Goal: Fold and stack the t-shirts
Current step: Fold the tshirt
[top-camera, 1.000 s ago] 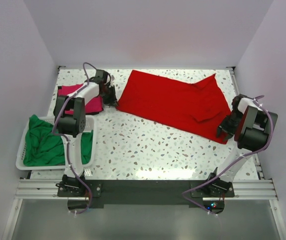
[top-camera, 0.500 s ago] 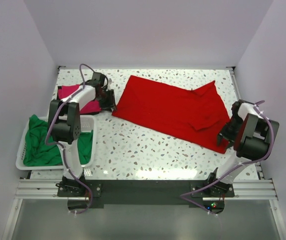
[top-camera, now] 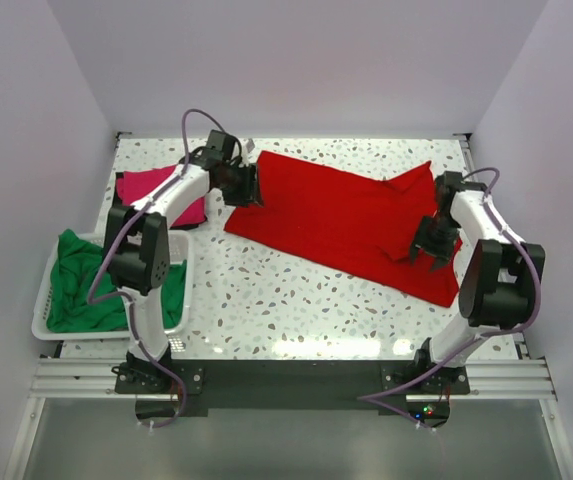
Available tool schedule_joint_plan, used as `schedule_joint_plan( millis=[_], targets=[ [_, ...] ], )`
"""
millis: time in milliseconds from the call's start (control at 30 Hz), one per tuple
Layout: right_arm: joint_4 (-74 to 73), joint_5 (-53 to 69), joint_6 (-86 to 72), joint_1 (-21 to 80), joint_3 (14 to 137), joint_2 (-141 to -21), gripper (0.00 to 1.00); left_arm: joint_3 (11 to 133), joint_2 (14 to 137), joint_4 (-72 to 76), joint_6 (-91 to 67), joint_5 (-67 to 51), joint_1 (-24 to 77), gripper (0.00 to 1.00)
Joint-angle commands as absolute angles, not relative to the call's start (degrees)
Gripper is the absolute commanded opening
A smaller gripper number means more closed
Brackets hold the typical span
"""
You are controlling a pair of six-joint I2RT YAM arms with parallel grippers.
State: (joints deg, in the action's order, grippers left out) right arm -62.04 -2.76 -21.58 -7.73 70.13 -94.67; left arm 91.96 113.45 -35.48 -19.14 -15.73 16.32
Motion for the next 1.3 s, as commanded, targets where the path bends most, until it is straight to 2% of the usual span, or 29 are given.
schedule_joint_plan(
  millis=[0,167,633,1267],
  targets=[
    [-59.1,-1.0,-23.5,-6.2,71.1,-97.2,0.51,90.2,115.9,-32.0,-20.0,-23.5,16.5,0.53],
    [-55.6,-0.1,-23.1,-5.4,72.2,-101.6,0.51,86.2,118.2,-30.8,-19.9,-25.4,16.5,0.52],
    [-51.3,2.1,-22.4,-5.1,78.7,-109.8,0.51,79.0,116.4,-30.1,-17.8,-18.9,16.5,0.51],
    [-47.8,7.3,-24.4,-3.8,89.4,-116.8,0.5,79.2,116.8,-31.1,-17.6,-17.4,16.5,0.51]
  ],
)
